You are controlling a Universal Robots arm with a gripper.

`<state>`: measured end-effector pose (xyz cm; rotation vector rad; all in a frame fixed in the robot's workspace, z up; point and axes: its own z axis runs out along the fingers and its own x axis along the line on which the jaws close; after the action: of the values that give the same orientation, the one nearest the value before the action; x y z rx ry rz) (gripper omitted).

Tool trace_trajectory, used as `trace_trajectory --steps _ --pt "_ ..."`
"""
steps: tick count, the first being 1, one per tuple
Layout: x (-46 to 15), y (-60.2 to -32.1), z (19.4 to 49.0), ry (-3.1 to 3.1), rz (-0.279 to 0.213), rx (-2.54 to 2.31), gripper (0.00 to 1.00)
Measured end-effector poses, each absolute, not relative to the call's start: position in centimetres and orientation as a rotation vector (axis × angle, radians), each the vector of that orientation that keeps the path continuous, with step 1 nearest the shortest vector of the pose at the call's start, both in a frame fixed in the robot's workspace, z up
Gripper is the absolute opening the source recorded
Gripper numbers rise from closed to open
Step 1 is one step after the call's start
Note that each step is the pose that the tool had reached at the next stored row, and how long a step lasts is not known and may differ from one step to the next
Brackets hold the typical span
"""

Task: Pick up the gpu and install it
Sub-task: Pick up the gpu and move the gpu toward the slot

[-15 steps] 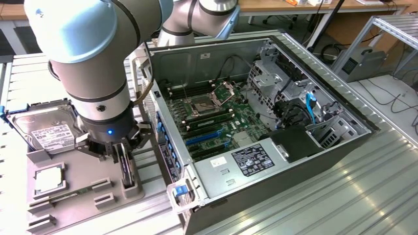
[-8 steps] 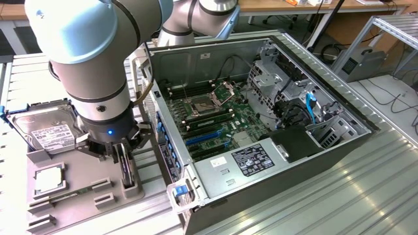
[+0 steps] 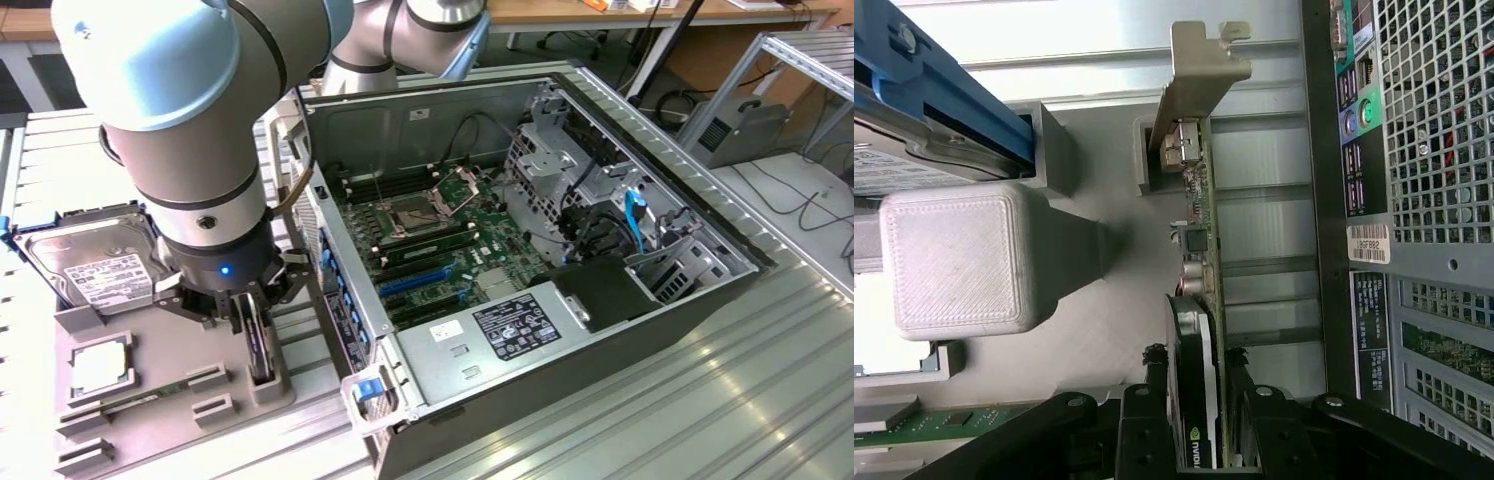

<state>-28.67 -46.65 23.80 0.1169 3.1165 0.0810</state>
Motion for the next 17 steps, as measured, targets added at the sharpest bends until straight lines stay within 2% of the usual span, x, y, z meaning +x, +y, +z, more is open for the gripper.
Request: trace_trajectory --steps 3,4,17 --pt "-28.68 -46.65 23.81 3.117 0.081 0.117 0.33" --pt "-28.67 -46.65 23.80 3.116 0.081 0.117 0.27" --pt "-28.68 -46.64 23.79 3.118 0.081 0.095 0.27"
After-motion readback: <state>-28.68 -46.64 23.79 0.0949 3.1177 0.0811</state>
